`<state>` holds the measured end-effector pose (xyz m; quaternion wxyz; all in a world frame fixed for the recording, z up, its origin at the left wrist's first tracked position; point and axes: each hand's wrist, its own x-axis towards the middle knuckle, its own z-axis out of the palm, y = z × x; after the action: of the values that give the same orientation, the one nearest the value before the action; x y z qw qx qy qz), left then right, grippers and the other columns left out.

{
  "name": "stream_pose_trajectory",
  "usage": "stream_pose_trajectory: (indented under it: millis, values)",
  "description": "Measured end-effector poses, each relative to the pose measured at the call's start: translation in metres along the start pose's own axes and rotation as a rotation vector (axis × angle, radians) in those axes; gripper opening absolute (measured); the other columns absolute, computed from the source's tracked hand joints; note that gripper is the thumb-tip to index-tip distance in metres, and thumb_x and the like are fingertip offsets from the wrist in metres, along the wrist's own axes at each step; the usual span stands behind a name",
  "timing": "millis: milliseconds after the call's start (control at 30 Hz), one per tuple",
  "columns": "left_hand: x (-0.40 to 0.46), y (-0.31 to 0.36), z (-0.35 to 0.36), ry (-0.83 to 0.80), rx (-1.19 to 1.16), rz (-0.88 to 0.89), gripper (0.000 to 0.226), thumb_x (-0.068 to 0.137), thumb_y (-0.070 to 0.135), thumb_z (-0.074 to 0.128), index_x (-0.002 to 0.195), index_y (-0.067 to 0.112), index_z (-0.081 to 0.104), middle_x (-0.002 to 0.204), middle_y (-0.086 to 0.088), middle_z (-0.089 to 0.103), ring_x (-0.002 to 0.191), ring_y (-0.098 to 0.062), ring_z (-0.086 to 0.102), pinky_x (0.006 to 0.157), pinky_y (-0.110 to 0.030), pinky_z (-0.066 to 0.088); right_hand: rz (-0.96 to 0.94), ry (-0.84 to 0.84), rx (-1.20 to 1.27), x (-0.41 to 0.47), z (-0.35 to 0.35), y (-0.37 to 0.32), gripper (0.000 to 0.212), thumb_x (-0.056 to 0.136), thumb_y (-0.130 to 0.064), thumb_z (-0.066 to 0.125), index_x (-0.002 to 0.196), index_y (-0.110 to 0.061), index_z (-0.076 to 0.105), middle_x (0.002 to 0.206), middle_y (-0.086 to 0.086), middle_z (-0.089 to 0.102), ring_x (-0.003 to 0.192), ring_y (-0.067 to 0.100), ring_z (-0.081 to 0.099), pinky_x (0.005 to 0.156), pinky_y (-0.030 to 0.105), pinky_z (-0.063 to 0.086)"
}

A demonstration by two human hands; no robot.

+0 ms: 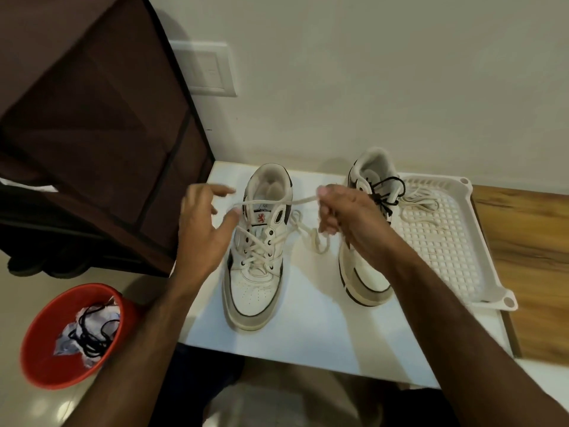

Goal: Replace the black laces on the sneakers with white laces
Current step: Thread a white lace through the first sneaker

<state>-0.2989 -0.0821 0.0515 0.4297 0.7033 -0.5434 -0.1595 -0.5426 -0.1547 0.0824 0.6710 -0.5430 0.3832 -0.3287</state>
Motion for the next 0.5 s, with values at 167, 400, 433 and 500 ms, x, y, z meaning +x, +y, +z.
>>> stream_pose_trajectory:
  millis: [167,400,433,500]
  values:
    - [-0.013,0.026,0.012,-0.211,0.141,0.415,0.035,0.097,0.042,0.057,0.131,0.035,0.061,0.14,0.019,0.047,0.127,-0.008,0.039,0.101,-0.028,0.023,0.012,-0.24,-0.13,-0.006,0.024,-0.002,0.031,0.105,-0.023,0.054,0.082,-0.004,0.062,0.055,-0.002,0.041,0.054,0.015,0.04,0.063,0.023,0.046]
    - [-0.006,0.015,0.002,-0.201,0.003,0.365,0.026,0.103,0.032,0.05,0.088,0.017,0.065,0.089,0.008,0.065,0.093,-0.015,0.059,0.094,-0.038,0.032,0.01,-0.141,-0.18,-0.004,0.016,-0.002,0.031,0.104,-0.024,0.056,0.082,-0.004,0.063,0.057,-0.001,0.042,0.057,0.014,0.041,0.062,0.023,0.043]
    - [-0.006,0.016,-0.003,-0.214,-0.144,0.308,0.029,0.106,0.026,0.048,0.086,0.014,0.065,0.08,0.004,0.066,0.082,-0.017,0.062,0.09,-0.037,0.04,0.003,-0.122,-0.188,-0.003,0.012,-0.002,0.032,0.103,-0.026,0.056,0.082,-0.004,0.063,0.057,-0.001,0.042,0.057,0.014,0.042,0.064,0.023,0.043]
    - [-0.004,0.021,-0.009,-0.145,-0.392,0.186,0.032,0.108,0.011,0.043,0.084,0.002,0.062,0.066,-0.005,0.061,0.062,-0.019,0.06,0.074,-0.029,0.048,-0.002,-0.102,-0.196,-0.002,0.007,-0.001,0.034,0.103,-0.029,0.057,0.08,-0.005,0.063,0.057,-0.003,0.044,0.059,0.015,0.043,0.067,0.022,0.043]
